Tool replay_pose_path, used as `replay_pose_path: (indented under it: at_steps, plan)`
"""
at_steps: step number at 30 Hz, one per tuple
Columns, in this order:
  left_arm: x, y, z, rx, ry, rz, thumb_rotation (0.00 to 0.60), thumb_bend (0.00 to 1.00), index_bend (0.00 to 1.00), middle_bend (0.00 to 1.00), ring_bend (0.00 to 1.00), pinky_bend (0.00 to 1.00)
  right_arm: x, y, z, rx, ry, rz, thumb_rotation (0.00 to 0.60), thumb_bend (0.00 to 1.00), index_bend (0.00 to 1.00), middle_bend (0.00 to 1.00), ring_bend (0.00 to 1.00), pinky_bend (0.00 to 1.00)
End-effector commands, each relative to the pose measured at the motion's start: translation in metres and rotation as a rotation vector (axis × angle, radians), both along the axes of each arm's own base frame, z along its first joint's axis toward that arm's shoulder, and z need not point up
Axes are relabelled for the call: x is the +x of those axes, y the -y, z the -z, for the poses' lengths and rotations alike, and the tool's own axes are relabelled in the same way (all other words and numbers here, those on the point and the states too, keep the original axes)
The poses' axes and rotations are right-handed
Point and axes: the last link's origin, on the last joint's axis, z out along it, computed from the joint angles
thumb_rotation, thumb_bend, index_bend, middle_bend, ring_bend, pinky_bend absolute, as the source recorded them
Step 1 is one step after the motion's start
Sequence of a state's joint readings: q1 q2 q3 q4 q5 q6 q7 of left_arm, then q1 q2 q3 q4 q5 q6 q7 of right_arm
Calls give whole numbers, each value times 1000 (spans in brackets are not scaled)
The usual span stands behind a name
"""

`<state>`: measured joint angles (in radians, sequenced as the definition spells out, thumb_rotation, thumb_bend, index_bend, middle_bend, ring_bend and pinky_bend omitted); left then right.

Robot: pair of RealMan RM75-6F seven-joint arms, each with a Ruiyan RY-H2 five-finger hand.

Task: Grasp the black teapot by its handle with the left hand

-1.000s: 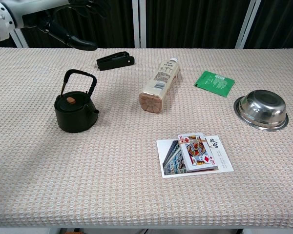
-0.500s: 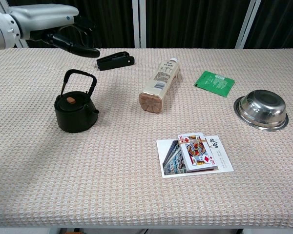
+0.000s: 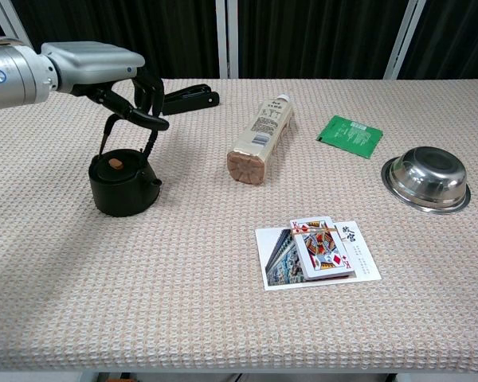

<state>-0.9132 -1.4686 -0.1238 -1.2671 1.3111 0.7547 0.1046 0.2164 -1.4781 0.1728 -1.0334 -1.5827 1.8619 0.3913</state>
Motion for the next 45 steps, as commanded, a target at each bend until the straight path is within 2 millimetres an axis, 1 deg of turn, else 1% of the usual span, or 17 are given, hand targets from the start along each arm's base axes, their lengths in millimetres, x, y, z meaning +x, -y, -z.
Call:
replay_pose_path:
  at_steps: [1,4,12,16,21,30,34,41,45]
  plan:
    - [-2,3,3,-25,-41,-4,135,0,489,557,436,167,-1,2,0,-2,9,4,600,439,0,0,0,0]
    - [-3,6,4,-38,-60,-9,104,0,523,579,459,168,-2,3,1,3,16,6,600,438,0,0,0,0]
    - [-4,13,3,-57,-67,-13,104,0,556,604,480,169,2,8,1,5,5,-9,600,438,0,0,0,0]
    - [-2,19,5,-104,-36,-48,105,0,559,609,491,170,4,9,1,6,1,-13,600,439,0,0,0,0]
    - [2,21,1,-122,-21,-53,98,0,559,609,514,171,4,9,3,16,-3,-12,600,438,0,0,0,0]
    - [5,31,-6,-164,39,-87,94,0,559,625,531,171,5,11,7,25,0,-6,600,438,0,0,0,0]
    - [6,33,-11,-182,51,-96,94,0,565,639,576,171,6,11,9,32,-3,-6,600,438,0,0,0,0]
    - [5,33,-16,-181,25,-81,94,0,644,713,646,171,6,11,11,33,-3,3,600,438,0,0,0,0]
    - [2,36,-17,-200,19,-99,91,0,660,731,661,171,5,11,11,34,-3,8,600,438,0,0,0,0]
